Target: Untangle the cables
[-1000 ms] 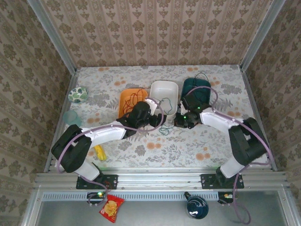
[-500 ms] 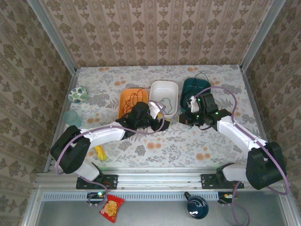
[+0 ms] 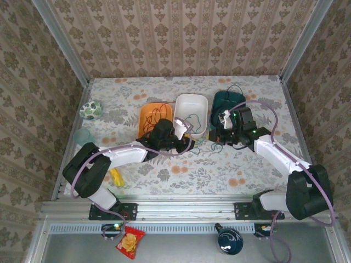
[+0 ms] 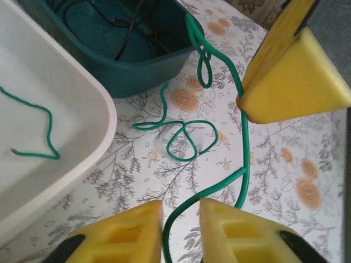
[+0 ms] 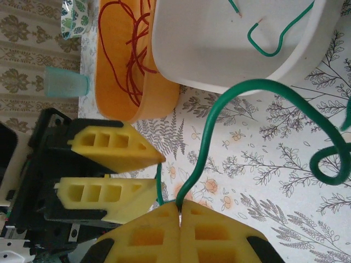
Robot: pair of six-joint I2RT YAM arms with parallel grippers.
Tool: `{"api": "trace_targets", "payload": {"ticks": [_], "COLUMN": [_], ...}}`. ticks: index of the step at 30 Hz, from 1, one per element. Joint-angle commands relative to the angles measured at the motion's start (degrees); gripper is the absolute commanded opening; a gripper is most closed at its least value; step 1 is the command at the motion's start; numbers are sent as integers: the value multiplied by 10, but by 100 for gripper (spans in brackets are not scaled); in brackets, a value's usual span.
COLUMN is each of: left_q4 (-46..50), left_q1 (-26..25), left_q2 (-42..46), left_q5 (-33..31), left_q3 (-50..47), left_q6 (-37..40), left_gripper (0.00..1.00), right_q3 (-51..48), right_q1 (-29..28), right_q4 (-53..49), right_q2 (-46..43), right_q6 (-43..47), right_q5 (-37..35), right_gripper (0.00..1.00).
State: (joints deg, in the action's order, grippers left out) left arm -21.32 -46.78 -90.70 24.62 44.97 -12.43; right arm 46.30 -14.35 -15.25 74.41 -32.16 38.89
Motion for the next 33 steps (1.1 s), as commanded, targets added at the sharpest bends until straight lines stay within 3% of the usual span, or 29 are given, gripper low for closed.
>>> {"api": "trace_targets", "payload": {"ticks": [1, 8, 13, 20, 21, 23, 25, 28, 33], "left_q4": [-28, -29, -33, -40, -40, -41, -41, -42, -40], "left_q1": [2, 8, 12, 13, 13, 13, 12, 10, 9], "left_q2": [-17, -39, -42, -25, -21, -15, -12, -9, -5], "left_q5": [28, 33, 46, 45, 43, 44, 43, 40, 34], "left_q3": [-4, 10, 11, 0, -3, -6, -7, -7, -5], "left_q6": [-17, -20, -24, -29, -29, -29, -31, -32, -30], "left_gripper": [15, 2, 2, 0, 0, 0, 0, 0, 0], "right_q3": [-6, -9, -19, -4, -1, -1, -1, 14, 23], "right_q1": [5, 17, 39, 30, 25, 16, 6, -15, -32], "right_q4": [22, 25, 54, -15, -31, -52, -62, -98, -94], "right_q2": [2, -18, -41, -24, -18, -9, 4, 27, 44], "right_q6": [-13, -15, -44, 2, 13, 24, 33, 61, 72], "right_q5": [34, 53, 62, 28, 18, 0, 1, -3, 12], "right_gripper": [0, 0, 0, 0, 6, 34, 46, 51, 51]}}
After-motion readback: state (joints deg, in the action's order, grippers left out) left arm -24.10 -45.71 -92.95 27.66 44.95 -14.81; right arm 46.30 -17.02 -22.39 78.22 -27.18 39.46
